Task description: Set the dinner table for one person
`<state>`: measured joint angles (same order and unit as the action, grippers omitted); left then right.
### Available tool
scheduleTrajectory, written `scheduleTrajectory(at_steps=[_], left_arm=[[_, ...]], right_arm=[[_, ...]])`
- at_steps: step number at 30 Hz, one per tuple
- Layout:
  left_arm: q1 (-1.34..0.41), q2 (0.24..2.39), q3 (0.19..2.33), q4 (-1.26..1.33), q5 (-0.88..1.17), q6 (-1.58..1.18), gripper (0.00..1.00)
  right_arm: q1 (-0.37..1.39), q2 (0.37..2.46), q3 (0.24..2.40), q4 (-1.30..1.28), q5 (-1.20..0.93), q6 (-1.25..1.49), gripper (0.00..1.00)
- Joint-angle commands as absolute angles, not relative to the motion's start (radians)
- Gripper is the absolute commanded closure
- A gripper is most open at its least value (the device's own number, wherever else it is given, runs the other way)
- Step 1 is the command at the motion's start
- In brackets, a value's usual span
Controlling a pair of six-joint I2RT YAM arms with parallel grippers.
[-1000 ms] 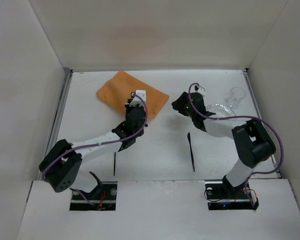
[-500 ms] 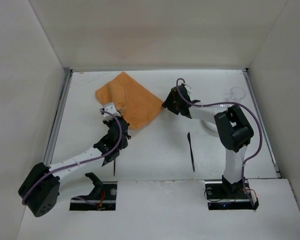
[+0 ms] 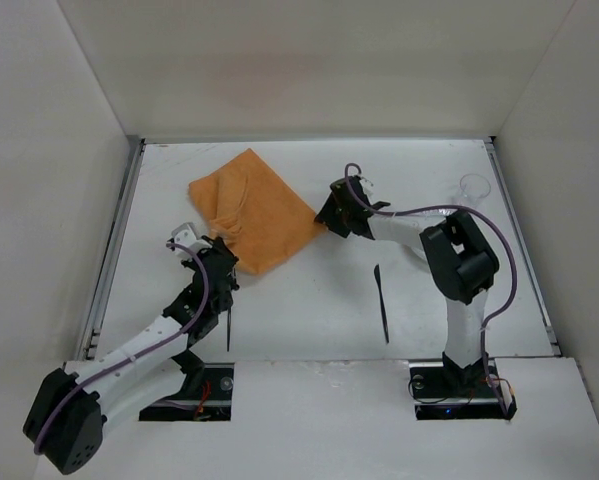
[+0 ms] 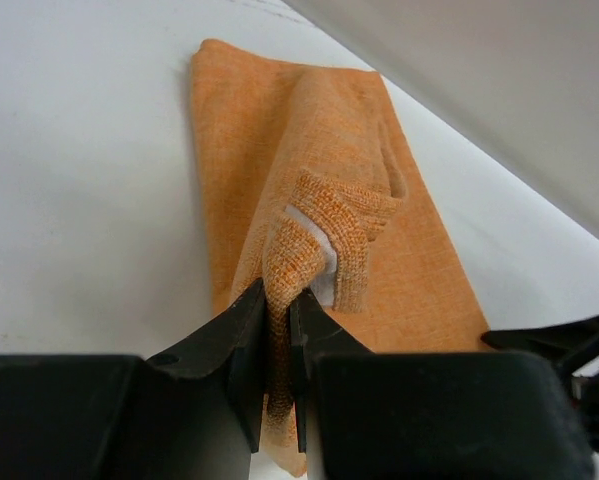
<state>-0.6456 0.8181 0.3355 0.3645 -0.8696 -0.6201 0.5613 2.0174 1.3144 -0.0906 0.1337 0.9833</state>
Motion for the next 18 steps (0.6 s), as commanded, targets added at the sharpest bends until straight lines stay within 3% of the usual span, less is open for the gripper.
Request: scheduleTrajectory(at_steps=[1, 5, 10, 13, 16, 18], left_arm=[[-0.602, 0.798, 0.307, 0.364, -0.818, -0.696, 0.91], [-0.571, 0.796, 0.298, 0.364, -0.775, -0.709, 0.91], [-0.57, 0.769, 0.299, 0.333, -0.773, -0.707, 0.91], [-0.57, 0.746, 0.305, 0.301, -0.779, -0.701, 0.91], [-0.564, 0.73, 0.313, 0.273, -0.787, -0.695, 0.91], [-0.556, 0.723, 0.321, 0.262, -0.79, -0.693, 0.91]], right_arm=[[0.61, 1.904, 1.24, -0.109, 0.245, 0.991, 0.39], [0.625, 1.919, 1.203, -0.091, 0.22, 0.992, 0.36], [0.627, 1.95, 1.195, -0.006, 0.166, 1.019, 0.47], [0.625, 1.957, 1.2, 0.041, 0.161, 1.038, 0.58], [0.622, 1.948, 1.181, 0.133, 0.153, 1.051, 0.77], [0.62, 1.921, 1.155, 0.219, 0.156, 1.049, 0.84]])
